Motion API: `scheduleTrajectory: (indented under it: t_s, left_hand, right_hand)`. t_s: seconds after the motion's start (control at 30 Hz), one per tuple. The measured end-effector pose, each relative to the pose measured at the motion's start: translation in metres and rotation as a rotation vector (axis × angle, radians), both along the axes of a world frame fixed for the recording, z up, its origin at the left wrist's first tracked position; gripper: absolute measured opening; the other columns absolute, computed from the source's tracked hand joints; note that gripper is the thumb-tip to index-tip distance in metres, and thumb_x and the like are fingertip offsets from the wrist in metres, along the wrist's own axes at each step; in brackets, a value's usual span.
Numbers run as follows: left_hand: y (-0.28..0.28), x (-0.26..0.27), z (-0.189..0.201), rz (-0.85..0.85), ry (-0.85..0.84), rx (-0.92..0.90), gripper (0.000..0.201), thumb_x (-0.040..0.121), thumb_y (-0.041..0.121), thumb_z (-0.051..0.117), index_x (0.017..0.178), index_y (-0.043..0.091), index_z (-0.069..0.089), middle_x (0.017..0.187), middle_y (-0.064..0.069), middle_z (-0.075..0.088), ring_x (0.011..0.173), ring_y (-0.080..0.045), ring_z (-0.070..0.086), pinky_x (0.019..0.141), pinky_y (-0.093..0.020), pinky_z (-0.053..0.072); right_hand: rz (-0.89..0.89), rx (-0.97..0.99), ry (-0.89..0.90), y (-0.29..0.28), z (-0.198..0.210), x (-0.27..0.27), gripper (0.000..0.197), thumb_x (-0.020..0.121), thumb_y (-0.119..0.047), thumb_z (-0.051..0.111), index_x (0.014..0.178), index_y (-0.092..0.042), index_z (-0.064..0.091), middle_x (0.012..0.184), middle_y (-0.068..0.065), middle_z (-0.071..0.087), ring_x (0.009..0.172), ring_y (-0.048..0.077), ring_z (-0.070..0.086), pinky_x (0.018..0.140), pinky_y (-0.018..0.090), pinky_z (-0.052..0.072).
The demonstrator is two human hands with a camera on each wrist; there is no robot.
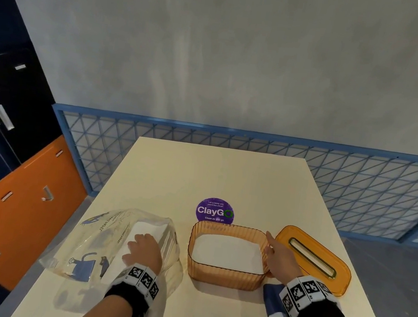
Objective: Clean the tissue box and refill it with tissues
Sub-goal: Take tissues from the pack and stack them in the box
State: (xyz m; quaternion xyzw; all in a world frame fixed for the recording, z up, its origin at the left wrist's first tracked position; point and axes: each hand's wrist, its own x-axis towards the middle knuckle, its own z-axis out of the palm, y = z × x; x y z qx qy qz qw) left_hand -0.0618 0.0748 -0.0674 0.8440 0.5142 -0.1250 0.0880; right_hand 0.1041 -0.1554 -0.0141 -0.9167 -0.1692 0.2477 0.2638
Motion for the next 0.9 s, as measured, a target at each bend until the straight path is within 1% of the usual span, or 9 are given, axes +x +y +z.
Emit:
scheduleTrajectory:
  t_s: [0.17,0.27,0.37,0.43,0.5,0.63,0.7,0.8,0.9]
  left_hand:
    - [0.011,-0.011,0.012,-0.062,-0.101,-0.056,0.032,0.099,0.011,0.032,0.129,0.004,0.039,0.136,-0.011,0.044,0.125,-0.024,0.047,0.104,-0.034,0.042]
    - [0.017,-0.023,0.044,-0.021,-0.310,-0.139,0.029,0.099,0.008,0.032,0.120,-0.001,0.048,0.125,-0.018,0.057,0.116,-0.030,0.055,0.095,-0.035,0.042]
    - [0.014,-0.040,0.082,-0.030,-0.515,-0.110,0.020,0.097,0.008,0.034,0.098,0.000,0.052,0.102,-0.021,0.062,0.098,-0.035,0.058,0.076,-0.035,0.041]
    - [0.004,-0.052,0.104,-0.085,-0.667,-0.069,0.016,0.096,0.007,0.035,0.086,0.006,0.047,0.079,-0.011,0.056,0.082,-0.032,0.055,0.063,-0.033,0.036]
    - [-0.009,-0.058,0.122,-0.151,-0.789,-0.017,0.014,0.096,0.007,0.036,0.088,0.011,0.048,0.070,-0.001,0.050,0.075,-0.031,0.052,0.053,-0.031,0.032]
    - [-0.035,-0.055,0.133,-0.330,-0.856,0.121,0.038,0.092,0.008,0.041,0.128,0.017,0.052,0.112,-0.003,0.064,0.099,-0.026,0.061,0.073,-0.028,0.047]
    - [-0.043,-0.053,0.128,-0.556,-0.786,0.203,0.047,0.083,0.013,0.041,0.128,0.018,0.052,0.123,-0.005,0.065,0.110,-0.025,0.064,0.087,-0.036,0.054]
    - [-0.054,-0.047,0.109,-0.731,-0.624,0.155,0.054,0.080,0.025,0.036,0.133,0.027,0.040,0.140,-0.005,0.052,0.132,-0.024,0.041,0.099,-0.049,0.043]
    - [-0.062,-0.043,0.094,-0.702,-0.697,-0.022,0.058,0.086,0.055,0.028,0.142,0.049,0.011,0.158,0.011,0.001,0.145,-0.008,-0.009,0.116,-0.042,0.003]
  right_hand:
    - [0.022,-0.018,-0.003,-0.001,0.000,0.001,0.050,0.102,-0.016,0.031,0.150,-0.020,0.018,0.129,0.017,0.056,0.095,0.021,0.054,0.079,0.025,0.042]
    - [0.080,-0.090,-0.018,0.002,0.010,0.000,0.049,0.102,-0.016,0.030,0.150,-0.015,0.018,0.134,0.018,0.052,0.108,0.025,0.055,0.087,0.029,0.043]
    - [0.113,-0.058,-0.253,0.010,0.029,-0.004,0.045,0.101,-0.017,0.034,0.146,-0.010,0.030,0.133,0.019,0.051,0.122,0.030,0.049,0.098,0.033,0.040]
    - [0.101,0.129,-0.296,0.024,0.048,-0.013,0.037,0.100,-0.019,0.039,0.133,-0.009,0.050,0.118,0.016,0.062,0.112,0.029,0.056,0.095,0.036,0.043]
    - [0.133,0.323,-0.014,0.044,0.069,-0.029,0.034,0.100,-0.027,0.040,0.117,-0.007,0.061,0.100,0.011,0.069,0.091,0.024,0.065,0.085,0.038,0.051]
    - [0.143,0.569,0.735,0.078,0.105,-0.061,0.057,0.095,-0.054,0.034,0.116,-0.007,0.057,0.104,0.017,0.069,0.086,0.031,0.069,0.074,0.037,0.057]
    - [0.169,0.633,0.905,0.085,0.112,-0.066,0.061,0.092,-0.058,0.035,0.115,-0.007,0.059,0.105,0.017,0.068,0.094,0.036,0.066,0.078,0.041,0.056]
    - [0.164,0.661,0.823,0.084,0.116,-0.061,0.040,0.093,-0.038,0.050,0.117,-0.006,0.059,0.102,0.012,0.068,0.089,0.027,0.066,0.070,0.037,0.059]
    - [0.218,0.566,0.540,0.073,0.113,-0.046,0.021,0.093,-0.014,0.053,0.112,-0.009,0.057,0.097,0.008,0.064,0.082,0.020,0.062,0.063,0.029,0.053]
